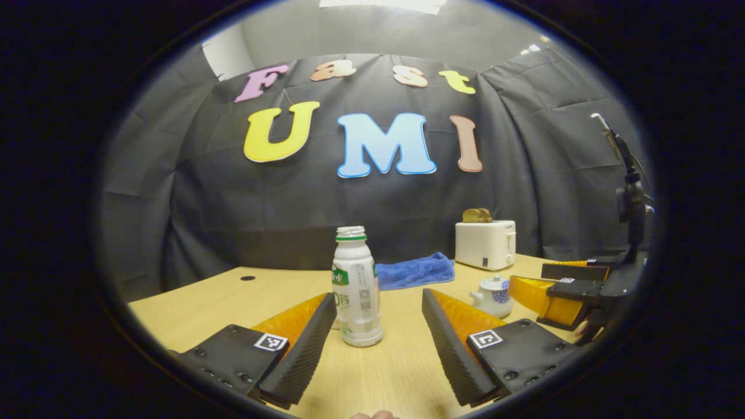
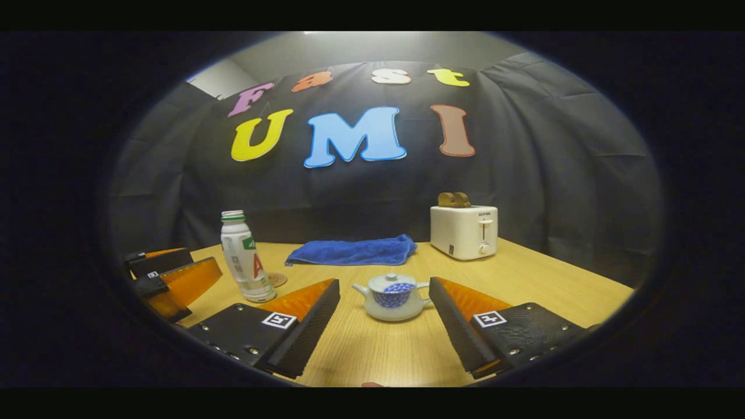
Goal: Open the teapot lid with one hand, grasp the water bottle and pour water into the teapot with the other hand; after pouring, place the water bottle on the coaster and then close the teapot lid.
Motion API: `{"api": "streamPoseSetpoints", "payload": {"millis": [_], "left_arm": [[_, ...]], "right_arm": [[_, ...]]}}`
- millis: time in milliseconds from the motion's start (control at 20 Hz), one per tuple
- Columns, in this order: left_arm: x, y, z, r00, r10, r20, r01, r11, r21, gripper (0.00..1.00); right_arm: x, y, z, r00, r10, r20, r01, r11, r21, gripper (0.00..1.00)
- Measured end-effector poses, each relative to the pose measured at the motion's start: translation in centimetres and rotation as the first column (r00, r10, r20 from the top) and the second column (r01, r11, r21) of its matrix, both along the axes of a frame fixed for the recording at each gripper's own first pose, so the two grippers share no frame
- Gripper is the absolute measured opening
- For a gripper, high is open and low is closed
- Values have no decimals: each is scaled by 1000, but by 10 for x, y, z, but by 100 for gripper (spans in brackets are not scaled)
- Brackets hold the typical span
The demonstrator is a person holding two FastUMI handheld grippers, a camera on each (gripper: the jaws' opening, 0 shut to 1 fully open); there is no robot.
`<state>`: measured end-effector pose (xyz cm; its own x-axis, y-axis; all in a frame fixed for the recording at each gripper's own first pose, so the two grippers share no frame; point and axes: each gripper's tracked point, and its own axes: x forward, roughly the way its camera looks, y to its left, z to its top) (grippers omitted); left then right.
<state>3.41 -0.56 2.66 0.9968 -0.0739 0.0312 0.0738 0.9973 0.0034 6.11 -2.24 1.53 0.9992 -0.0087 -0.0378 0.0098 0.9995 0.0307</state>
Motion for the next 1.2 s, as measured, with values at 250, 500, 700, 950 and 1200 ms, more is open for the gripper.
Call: {"api": "streamPoseSetpoints", "payload": {"millis": [250,500,700,950,1200], "left_arm": [[23,18,-7,999,12,-50,-14,999,-47,100],[28,33,-10,997,28,-69,-31,998,-45,100],[32,32,-6,998,20,-59,-21,999,-24,96],[33,32,-9,998,17,-65,-18,1000,-18,100],[32,35,-6,998,18,-56,-20,999,-28,100]], "right_arm": [[41,-4,0,1000,-16,-25,16,1000,-10,95],[72,-6,-8,998,-33,-61,31,999,-42,92],[80,-10,-24,991,-51,-121,46,998,-39,74],[73,-5,-15,990,-47,-130,40,998,-56,40],[84,-8,-21,992,-39,-122,29,996,-81,12]]}}
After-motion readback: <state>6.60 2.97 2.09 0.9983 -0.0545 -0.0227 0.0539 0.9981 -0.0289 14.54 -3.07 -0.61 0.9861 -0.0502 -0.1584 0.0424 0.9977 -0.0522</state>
